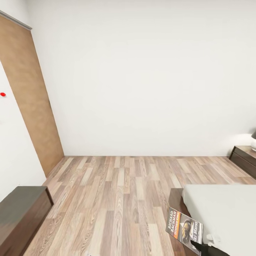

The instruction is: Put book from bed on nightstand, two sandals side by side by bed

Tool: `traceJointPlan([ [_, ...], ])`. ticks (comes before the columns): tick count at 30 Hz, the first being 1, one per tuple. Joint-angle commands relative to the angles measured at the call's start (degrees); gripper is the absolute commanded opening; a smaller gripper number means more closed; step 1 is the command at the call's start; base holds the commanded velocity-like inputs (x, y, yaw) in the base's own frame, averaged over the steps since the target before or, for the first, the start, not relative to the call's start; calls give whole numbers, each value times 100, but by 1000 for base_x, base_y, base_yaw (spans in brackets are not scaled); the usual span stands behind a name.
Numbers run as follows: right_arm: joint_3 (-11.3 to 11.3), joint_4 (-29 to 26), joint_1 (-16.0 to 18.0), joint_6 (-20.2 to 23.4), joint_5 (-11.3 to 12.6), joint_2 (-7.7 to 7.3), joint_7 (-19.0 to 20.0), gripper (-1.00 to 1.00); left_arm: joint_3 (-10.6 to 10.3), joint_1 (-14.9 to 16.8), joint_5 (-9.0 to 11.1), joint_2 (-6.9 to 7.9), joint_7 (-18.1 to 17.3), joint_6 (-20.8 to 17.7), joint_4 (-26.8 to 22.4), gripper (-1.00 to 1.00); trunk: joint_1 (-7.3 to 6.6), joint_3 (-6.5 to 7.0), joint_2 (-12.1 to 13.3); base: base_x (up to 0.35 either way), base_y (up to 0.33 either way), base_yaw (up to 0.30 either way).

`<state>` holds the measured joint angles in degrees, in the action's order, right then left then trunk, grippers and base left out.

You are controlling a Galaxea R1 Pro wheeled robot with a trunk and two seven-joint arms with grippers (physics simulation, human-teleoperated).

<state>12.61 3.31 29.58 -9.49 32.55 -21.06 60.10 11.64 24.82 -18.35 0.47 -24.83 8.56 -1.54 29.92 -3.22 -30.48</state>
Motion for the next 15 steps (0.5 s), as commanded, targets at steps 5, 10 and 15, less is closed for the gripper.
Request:
traceJointPlan([
  [5, 22, 20, 13, -45, 48, -1, 28, -100, 78, 14, -38, 30, -886, 6, -413, 100, 6, -11, -10, 331, 0, 0],
  [10, 22, 20, 13, -45, 49, -2, 22, -100, 98, 17, -13, 51, -1759, 0, -1137, 100, 6, -11, -10, 327, 0, 0],
  [15, 22, 20, 13, -45, 48, 3, 13, -100, 98, 14, -4, 112, -1058, 213, -766, 100, 6, -11, -10, 271, 0, 0],
])
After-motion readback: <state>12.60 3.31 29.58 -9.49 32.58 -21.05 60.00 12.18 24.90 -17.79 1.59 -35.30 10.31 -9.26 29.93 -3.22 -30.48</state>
